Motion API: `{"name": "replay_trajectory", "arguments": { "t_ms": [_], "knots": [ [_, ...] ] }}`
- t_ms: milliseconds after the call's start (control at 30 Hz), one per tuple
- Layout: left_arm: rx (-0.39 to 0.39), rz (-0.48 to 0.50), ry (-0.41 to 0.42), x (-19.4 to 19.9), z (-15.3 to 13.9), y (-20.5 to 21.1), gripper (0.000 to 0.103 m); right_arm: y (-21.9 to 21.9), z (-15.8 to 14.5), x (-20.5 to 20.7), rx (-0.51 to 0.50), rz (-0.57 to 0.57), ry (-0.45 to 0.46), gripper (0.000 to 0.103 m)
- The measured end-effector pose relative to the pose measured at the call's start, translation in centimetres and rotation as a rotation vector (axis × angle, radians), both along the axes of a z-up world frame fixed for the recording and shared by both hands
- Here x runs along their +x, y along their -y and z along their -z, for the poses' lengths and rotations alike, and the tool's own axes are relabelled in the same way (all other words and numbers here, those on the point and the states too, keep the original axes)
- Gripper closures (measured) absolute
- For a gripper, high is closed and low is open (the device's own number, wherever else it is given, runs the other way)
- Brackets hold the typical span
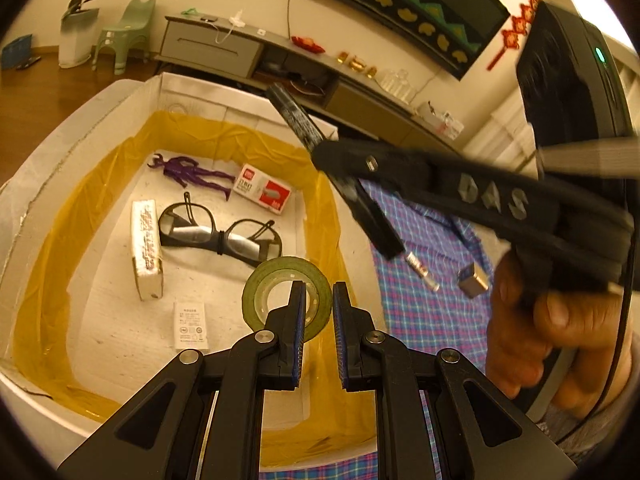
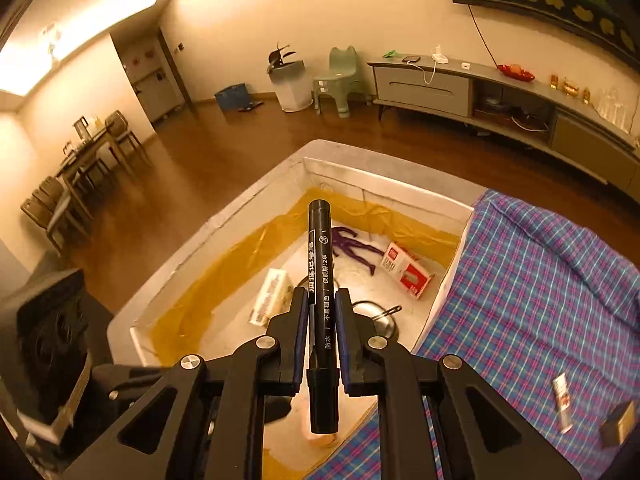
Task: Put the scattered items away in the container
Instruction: 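Lower the green tape roll and black marker into the box with both grippers, then open both grippers, dropping tape roll and marker into the box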
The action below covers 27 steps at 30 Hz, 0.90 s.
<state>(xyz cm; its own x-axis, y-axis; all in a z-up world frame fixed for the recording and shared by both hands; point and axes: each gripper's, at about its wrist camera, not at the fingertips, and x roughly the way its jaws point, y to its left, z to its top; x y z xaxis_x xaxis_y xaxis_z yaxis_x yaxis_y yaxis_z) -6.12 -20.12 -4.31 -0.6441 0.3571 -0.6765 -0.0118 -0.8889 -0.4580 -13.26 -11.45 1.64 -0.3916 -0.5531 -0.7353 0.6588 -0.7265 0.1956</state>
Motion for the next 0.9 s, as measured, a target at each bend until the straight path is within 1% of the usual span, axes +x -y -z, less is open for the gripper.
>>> {"name": "replay_trajectory", "arguments": {
  "t_ms": [133,200,333,500,600,667,733,767,833,867,900],
  "knots": [
    [-0.002,0.018,0.019,-0.2,0.6,-0.2,0.09,1.2,0.5,-1.3,0.045,-0.016,-0.002,0.088],
    [-0.003,0.02,0.029,-0.3,1.0,-0.3,0.09,2.0,1.0,-1.9,0.087,-0.042,-0.008,0.088],
    [-0.007,0.032,0.046,-0.7,1.5,-0.6,0.09,3.1,2.2,-3.1,0.151,-0.083,0.012,0.088],
    [0.025,0.036,0.064,-1.0,2.0,-0.5,0.09,4.6,4.0,-3.7,0.263,-0.13,-0.013,0.088],
    [0.037,0.027,0.07,-1.4,2.1,-0.3,0.089,5.1,4.7,-4.1,0.305,-0.139,-0.025,0.088],
    [0.047,0.003,0.071,-1.6,2.3,0.1,0.088,5.5,5.2,-4.4,0.33,-0.138,-0.036,0.088],
    [0.069,-0.032,0.082,-1.8,2.4,0.8,0.065,5.6,5.7,-4.8,0.353,-0.137,-0.042,0.088],
    [0.092,-0.066,0.092,-1.8,2.4,1.6,0.052,5.6,5.9,-4.9,0.364,-0.134,-0.045,0.087],
    [0.149,-0.092,0.086,-1.7,2.3,2.8,0.052,5.5,6.1,-5.2,0.37,-0.11,-0.054,0.076],
    [0.179,-0.1,0.077,-1.5,2.1,3.4,0.052,5.2,6.0,-5.2,0.36,-0.101,-0.056,0.075],
    [0.187,-0.109,0.071,-1.4,1.9,3.8,0.052,5.0,5.9,-5.2,0.352,-0.098,-0.059,0.075]
  ]
}}
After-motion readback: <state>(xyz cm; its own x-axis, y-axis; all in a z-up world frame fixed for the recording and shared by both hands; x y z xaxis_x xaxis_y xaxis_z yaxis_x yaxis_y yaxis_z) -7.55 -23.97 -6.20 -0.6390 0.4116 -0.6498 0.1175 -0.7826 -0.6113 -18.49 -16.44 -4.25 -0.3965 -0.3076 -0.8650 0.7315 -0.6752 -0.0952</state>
